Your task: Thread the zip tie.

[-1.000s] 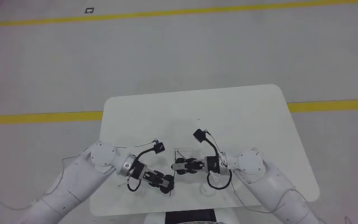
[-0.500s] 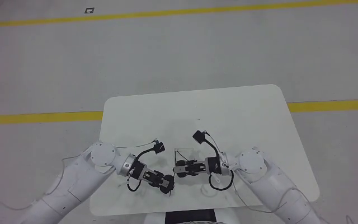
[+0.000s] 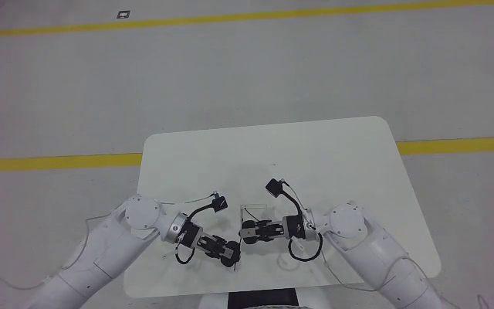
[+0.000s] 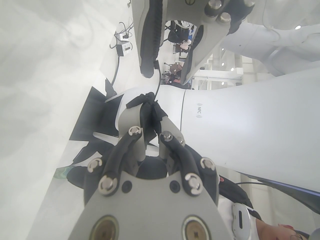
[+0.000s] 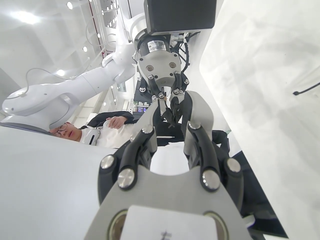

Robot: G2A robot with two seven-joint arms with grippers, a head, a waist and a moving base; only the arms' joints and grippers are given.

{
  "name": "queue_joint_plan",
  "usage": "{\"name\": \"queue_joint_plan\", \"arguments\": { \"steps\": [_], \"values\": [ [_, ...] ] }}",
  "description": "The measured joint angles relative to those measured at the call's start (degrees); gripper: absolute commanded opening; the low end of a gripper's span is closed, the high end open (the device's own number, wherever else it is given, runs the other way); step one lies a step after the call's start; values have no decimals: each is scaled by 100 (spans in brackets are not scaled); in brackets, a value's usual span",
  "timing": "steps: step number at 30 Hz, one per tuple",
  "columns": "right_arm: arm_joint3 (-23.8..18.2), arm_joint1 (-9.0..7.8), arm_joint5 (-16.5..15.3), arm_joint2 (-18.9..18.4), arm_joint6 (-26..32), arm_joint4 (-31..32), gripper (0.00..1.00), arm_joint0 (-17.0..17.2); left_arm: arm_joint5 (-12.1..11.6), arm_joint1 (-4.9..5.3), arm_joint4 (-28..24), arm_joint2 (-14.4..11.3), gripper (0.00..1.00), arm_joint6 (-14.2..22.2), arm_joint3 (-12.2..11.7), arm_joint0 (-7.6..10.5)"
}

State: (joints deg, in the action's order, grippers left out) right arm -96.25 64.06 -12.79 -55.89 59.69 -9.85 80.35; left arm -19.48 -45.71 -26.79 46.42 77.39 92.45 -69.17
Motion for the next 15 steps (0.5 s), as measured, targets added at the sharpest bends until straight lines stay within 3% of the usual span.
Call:
{"name": "queue_joint_plan", "arguments": {
  "steps": [7,15],
  "values": [
    [11,-19,-14,21,4,-43,9,-37,0,0,0,0,0,0,0,0],
    [1,-45,-32,41,5,-69,9,-45,0,0,0,0,0,0,0,0]
  ]
}}
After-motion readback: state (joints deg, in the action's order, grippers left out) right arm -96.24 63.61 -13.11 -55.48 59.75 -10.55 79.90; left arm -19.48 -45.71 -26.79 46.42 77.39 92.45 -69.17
